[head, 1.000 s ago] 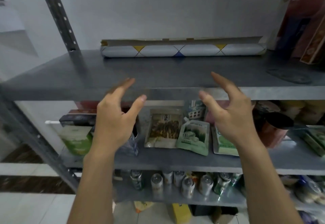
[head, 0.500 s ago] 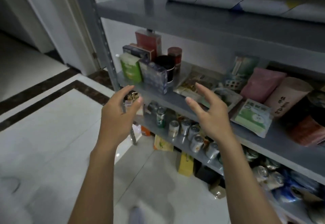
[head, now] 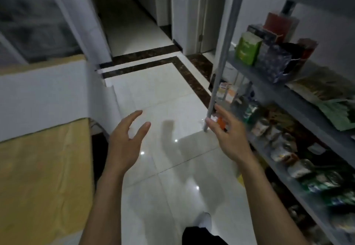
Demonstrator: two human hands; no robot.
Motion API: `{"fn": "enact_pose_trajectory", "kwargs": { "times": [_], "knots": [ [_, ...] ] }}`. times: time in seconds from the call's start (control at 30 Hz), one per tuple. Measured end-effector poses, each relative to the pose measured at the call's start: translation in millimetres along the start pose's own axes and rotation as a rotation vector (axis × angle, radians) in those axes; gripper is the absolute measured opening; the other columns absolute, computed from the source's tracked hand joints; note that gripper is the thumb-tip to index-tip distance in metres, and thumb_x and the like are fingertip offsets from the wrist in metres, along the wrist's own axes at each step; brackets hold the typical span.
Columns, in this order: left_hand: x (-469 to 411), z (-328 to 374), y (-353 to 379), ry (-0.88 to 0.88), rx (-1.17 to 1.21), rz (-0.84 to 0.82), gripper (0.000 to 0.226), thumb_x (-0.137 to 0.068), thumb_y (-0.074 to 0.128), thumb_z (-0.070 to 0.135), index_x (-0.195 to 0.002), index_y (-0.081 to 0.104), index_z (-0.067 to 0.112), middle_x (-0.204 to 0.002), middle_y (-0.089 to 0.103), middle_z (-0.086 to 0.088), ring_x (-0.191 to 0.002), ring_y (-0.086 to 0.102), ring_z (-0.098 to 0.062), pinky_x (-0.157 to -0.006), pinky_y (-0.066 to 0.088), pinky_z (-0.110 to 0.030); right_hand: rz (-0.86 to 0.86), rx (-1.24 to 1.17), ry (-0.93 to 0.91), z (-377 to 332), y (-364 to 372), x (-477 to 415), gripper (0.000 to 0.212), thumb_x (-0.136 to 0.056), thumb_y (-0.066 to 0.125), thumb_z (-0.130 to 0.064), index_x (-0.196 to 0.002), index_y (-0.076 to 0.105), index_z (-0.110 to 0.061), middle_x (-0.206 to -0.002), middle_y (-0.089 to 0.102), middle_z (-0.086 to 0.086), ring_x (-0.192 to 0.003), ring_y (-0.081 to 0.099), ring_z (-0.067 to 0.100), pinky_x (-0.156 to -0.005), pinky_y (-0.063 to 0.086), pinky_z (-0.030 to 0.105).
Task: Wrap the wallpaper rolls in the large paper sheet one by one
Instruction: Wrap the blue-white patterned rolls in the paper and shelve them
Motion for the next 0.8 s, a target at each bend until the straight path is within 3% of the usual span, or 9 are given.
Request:
{"fn": "enact_pose_trajectory", "kwargs": {
  "times": [0.13, 0.27, 0.5, 0.8],
  "knots": [
    [77.7, -52.3, -101.7, -0.109, 0.049, 0.199, 0.029, -0.090, 0.059, 0.040, -0.119, 0.057, 0.043, -0.116, 0.057, 0.028, -0.109, 0.053, 0.002, -0.092, 0.040, -0.018, -0.159, -0.111, -0.036, -34.2, 80.3, 57.0, 0.058, -0.086, 0.062, -0.047, -0.140, 0.045, -0.034, -0.140, 0.048, -0.014, -0.126, 0.045, 0.003, -0.106, 0.039, 0.030],
    [163.1, -95.0, -184.7, -0.201, 0.052, 0.365, 0.034, -0.090, 0.058, 0.042, -0.123, 0.059, 0.037, -0.120, 0.059, 0.020, -0.114, 0.053, 0.003, -0.093, 0.041, -0.023, -0.335, -0.157, -0.051, -61.4, 155.3, 121.9, 0.065, -0.080, 0.061, -0.056, -0.140, 0.045, -0.035, -0.140, 0.049, -0.013, -0.127, 0.046, 0.009, -0.099, 0.041, 0.024],
    [268.1, -133.0, -277.1, -0.307, -0.003, 0.567, 0.034, -0.090, 0.058, 0.040, -0.123, 0.060, 0.033, -0.124, 0.060, 0.014, -0.113, 0.053, 0.006, -0.085, 0.038, -0.010, -0.623, -0.211, -0.129, -123.5, 262.9, 208.2, 0.058, -0.086, 0.063, -0.044, -0.139, 0.047, -0.028, -0.137, 0.051, -0.015, -0.122, 0.047, -0.002, -0.105, 0.037, 0.021],
    [313.4, -166.0, -358.7, -0.417, -0.067, 0.822, 0.039, -0.090, 0.056, 0.046, -0.126, 0.059, 0.033, -0.127, 0.058, 0.013, -0.118, 0.052, -0.003, -0.098, 0.041, -0.027, -0.869, -0.219, -0.279, -195.6, 378.8, 232.1, 0.055, -0.087, 0.063, -0.045, -0.139, 0.048, -0.031, -0.137, 0.051, -0.016, -0.126, 0.045, -0.001, -0.104, 0.037, 0.022]
  ]
}}
Point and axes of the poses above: each hand's wrist, its own x-axis away from the middle knuckle, its own y-axis out of the palm, z = x × y, the point moved 5 cm from there along -x, towards the middle knuckle
